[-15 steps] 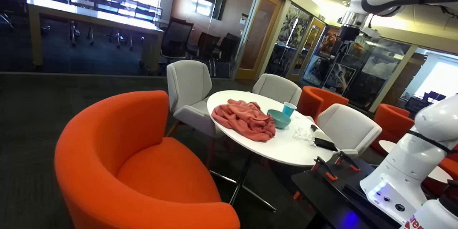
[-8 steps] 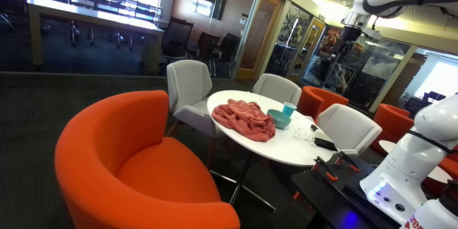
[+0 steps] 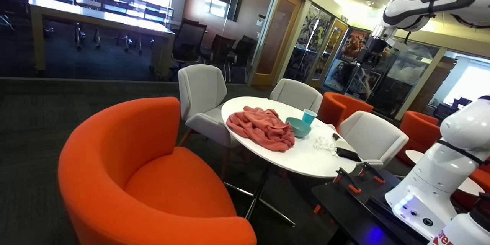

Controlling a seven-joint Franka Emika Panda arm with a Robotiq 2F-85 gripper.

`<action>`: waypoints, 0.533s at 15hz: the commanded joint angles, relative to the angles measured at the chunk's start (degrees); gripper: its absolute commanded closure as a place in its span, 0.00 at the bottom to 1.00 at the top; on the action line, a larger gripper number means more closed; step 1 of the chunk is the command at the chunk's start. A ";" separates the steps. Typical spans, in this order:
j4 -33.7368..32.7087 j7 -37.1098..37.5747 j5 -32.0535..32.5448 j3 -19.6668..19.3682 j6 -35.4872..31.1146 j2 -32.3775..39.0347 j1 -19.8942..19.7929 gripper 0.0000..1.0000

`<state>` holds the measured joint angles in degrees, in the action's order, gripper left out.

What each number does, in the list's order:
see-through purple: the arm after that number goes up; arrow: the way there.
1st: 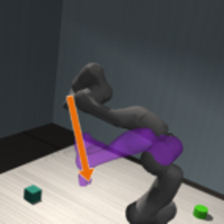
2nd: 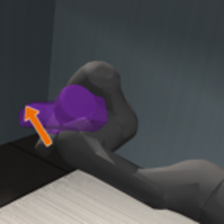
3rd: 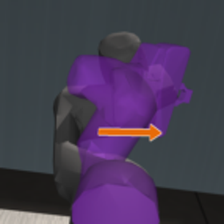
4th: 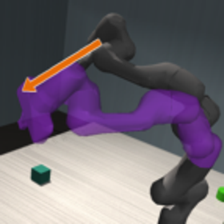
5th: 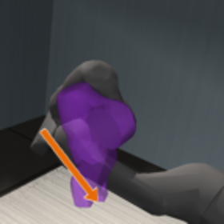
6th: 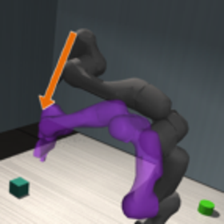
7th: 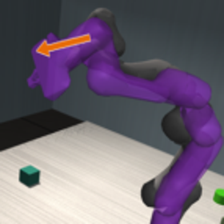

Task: Use the brush to sweep the white objects on the table

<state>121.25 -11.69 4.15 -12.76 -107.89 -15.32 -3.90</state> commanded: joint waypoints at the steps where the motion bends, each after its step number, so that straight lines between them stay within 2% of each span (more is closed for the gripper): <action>1: -5.23 -2.72 -4.01 -2.10 -1.67 10.39 -2.67 0.00; 8: -11.00 -3.75 -8.40 -2.77 -3.68 25.36 -9.06 0.00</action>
<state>114.22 -14.62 -2.72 -15.91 -110.77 4.09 -10.59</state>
